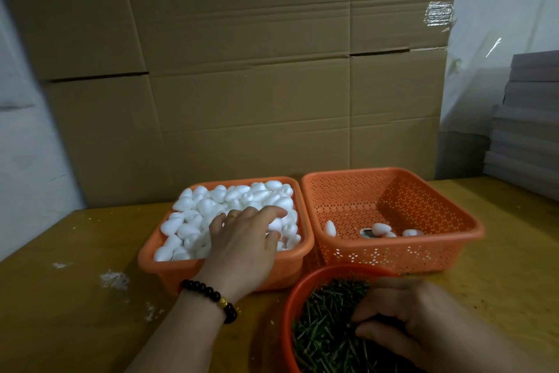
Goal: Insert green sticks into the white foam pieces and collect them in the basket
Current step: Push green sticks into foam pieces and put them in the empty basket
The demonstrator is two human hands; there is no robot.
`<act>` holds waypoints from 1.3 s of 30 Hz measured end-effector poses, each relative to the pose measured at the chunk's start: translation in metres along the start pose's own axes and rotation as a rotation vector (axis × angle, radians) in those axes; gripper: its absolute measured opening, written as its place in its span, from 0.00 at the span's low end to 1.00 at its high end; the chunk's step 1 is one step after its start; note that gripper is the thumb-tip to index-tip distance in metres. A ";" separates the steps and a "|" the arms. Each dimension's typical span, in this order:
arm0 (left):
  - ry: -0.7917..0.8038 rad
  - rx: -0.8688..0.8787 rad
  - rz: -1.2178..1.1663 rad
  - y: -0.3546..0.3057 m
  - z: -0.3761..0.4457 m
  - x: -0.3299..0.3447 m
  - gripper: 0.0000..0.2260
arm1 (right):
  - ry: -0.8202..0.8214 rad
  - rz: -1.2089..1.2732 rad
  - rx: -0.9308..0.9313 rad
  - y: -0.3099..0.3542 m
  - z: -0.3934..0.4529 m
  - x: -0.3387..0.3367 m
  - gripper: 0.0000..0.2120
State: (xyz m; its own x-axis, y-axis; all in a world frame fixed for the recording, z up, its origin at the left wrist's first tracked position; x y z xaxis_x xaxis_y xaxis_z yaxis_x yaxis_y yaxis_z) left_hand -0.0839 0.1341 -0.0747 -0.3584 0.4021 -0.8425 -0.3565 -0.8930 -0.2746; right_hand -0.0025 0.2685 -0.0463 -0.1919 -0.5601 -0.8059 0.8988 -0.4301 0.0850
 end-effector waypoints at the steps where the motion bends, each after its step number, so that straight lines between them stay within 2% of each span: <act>1: -0.027 0.020 -0.030 -0.002 0.000 -0.001 0.15 | 0.065 -0.125 0.049 0.019 -0.057 0.000 0.14; 2: -0.046 0.040 -0.069 -0.005 -0.001 -0.002 0.15 | -0.038 -0.089 0.373 -0.018 -0.086 -0.006 0.14; 3: -0.062 0.058 -0.120 -0.007 -0.001 -0.003 0.15 | -0.002 -0.179 0.404 -0.018 -0.092 -0.009 0.14; 5: -0.065 0.067 -0.262 -0.010 -0.003 -0.005 0.14 | -0.086 -0.118 0.474 -0.025 -0.099 -0.012 0.15; 7: -0.021 0.053 -0.433 -0.013 -0.004 -0.005 0.14 | -0.203 -0.147 0.451 -0.027 -0.088 -0.014 0.14; 9: 0.050 0.042 -0.637 -0.019 -0.006 -0.005 0.13 | -0.340 -0.031 0.473 -0.026 -0.093 -0.017 0.06; 11: 0.121 0.027 -0.871 -0.026 -0.010 -0.006 0.14 | -0.433 -0.040 0.481 -0.027 -0.097 -0.019 0.07; 15: 0.223 0.022 -1.244 -0.037 -0.015 -0.007 0.13 | -0.484 -0.074 0.483 -0.029 -0.100 -0.017 0.09; 18: 0.277 -0.029 -1.428 -0.040 -0.016 -0.005 0.15 | -0.495 -0.090 0.441 -0.029 -0.100 -0.017 0.08; 23: 0.336 -0.090 -1.637 -0.039 -0.014 -0.004 0.15 | -0.522 -0.066 0.386 -0.028 -0.098 -0.015 0.10; 30: 0.356 -0.125 -1.738 -0.044 -0.015 -0.002 0.14 | -0.594 -0.076 0.362 -0.030 -0.100 -0.015 0.12; 35: 0.401 -0.194 -1.835 -0.050 -0.016 -0.003 0.18 | -0.644 -0.069 0.377 -0.029 -0.101 -0.015 0.06; 39: 0.403 -0.224 -1.862 -0.051 -0.017 -0.002 0.10 | -0.679 -0.077 0.380 -0.025 -0.099 -0.018 0.04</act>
State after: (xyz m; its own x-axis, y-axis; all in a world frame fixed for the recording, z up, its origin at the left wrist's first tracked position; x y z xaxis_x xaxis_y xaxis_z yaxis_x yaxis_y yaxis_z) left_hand -0.0498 0.1755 -0.0667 0.4918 0.7060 0.5097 0.1151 0.5275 -0.8417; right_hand 0.0172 0.3591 -0.0918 -0.5576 -0.7766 -0.2930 0.6998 -0.6297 0.3373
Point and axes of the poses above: each hand's wrist, its own z-axis towards the middle knuckle, its own x-axis out of the palm, y = z × x, the point moved 3 cm from there along z, towards the middle knuckle, and after that the axes turned 5 degrees about -y, right-handed, at the moved point
